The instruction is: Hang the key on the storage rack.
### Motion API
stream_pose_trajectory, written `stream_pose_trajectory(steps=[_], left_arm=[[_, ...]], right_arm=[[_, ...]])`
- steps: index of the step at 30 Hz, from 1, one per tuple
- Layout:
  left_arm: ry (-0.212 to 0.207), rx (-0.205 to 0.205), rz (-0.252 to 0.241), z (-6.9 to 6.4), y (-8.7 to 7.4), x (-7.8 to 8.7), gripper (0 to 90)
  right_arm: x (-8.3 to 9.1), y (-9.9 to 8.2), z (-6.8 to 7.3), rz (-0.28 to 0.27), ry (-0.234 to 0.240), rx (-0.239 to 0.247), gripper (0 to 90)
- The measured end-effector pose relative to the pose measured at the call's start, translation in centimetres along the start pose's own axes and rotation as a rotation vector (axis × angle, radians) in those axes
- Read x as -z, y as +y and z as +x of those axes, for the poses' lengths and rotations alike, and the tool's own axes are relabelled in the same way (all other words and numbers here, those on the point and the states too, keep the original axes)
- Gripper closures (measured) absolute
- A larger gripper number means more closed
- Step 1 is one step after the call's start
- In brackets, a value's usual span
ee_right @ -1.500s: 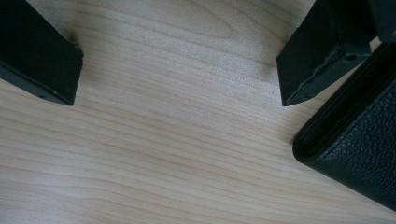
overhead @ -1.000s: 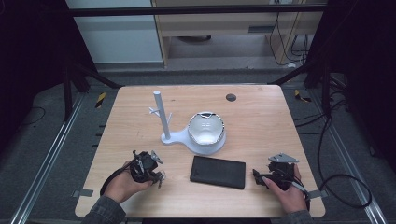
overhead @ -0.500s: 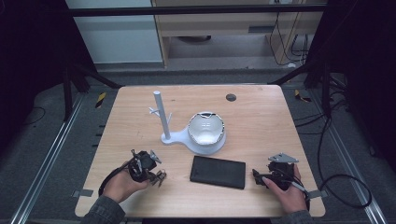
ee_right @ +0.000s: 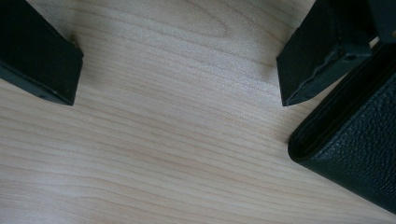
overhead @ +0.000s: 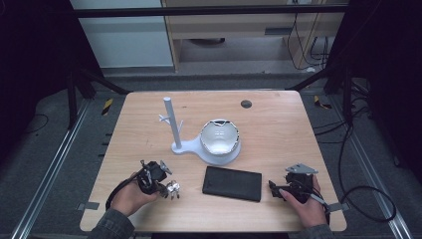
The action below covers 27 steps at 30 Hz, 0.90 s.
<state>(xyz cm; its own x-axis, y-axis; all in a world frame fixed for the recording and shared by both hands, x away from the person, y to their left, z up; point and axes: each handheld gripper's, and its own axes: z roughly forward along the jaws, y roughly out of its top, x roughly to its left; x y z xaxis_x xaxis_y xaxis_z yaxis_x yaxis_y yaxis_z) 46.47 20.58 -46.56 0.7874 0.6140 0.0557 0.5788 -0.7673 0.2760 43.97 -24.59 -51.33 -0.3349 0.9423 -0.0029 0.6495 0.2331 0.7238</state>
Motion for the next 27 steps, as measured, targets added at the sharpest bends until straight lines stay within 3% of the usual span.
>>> stream_pose_trajectory(steps=[7,17,18,27], left_arm=[[0.003,0.002,-0.023,0.1,-0.2,0.7,90.0],[-0.002,-0.013,-0.074,0.3,0.2,4.7,90.0],[0.006,-0.019,-0.079,0.5,0.5,5.8,90.0],[0.043,-0.028,-0.089,1.5,2.1,9.4,90.0]], right_arm=[[0.0,0.0,0.0,0.001,-0.001,0.003,0.4],[0.0,0.0,0.1,0.001,0.003,-0.001,0.4],[0.0,0.0,0.1,0.001,0.004,-0.001,0.3],[0.0,0.1,0.1,0.003,0.009,0.003,0.4]])
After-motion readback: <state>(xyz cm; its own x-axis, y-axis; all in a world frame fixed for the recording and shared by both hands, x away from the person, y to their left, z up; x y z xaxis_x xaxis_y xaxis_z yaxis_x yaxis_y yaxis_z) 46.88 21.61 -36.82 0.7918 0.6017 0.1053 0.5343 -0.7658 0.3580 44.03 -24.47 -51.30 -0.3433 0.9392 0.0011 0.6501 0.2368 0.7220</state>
